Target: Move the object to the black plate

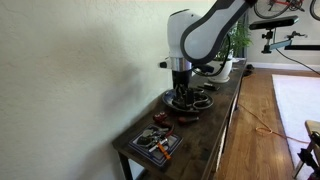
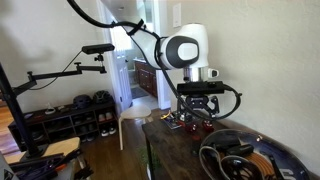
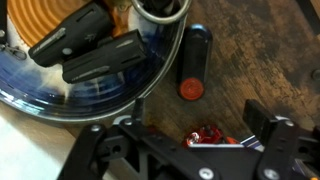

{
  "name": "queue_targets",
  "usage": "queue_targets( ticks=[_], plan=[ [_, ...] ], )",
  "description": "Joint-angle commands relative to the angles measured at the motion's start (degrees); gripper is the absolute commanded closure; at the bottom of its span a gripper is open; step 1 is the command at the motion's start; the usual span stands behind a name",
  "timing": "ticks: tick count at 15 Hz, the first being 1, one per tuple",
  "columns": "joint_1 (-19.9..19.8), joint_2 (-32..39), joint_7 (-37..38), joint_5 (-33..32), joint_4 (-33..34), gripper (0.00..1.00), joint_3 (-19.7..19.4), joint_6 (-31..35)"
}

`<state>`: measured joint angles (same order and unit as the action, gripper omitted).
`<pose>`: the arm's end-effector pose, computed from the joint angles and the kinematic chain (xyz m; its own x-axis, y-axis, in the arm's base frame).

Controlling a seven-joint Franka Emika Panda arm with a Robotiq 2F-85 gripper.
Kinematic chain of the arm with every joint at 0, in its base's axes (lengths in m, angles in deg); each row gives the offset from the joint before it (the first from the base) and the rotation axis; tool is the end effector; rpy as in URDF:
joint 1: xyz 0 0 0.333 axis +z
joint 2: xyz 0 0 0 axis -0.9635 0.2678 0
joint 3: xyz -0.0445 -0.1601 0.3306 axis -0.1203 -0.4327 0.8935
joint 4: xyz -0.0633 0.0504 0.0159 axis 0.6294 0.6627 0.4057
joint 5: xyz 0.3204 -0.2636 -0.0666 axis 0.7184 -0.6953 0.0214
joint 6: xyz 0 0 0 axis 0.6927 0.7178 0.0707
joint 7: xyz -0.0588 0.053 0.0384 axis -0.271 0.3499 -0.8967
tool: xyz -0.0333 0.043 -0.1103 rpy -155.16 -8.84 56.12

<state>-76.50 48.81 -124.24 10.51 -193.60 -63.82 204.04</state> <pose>0.6395 -0.0157 0.2668 0.6269 0.7774 -0.0518 0.7781 -0.6213 0.0919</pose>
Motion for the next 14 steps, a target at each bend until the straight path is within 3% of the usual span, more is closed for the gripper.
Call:
queue_targets(
  ticks=[1,14],
  plan=[
    [-1.4,4.5,-3.4,-0.8,4.6,0.0,1.9,1.9],
    [-2.9,15.6,-13.5,-0.2,17.4,0.0,4.4,1.8]
  ],
)
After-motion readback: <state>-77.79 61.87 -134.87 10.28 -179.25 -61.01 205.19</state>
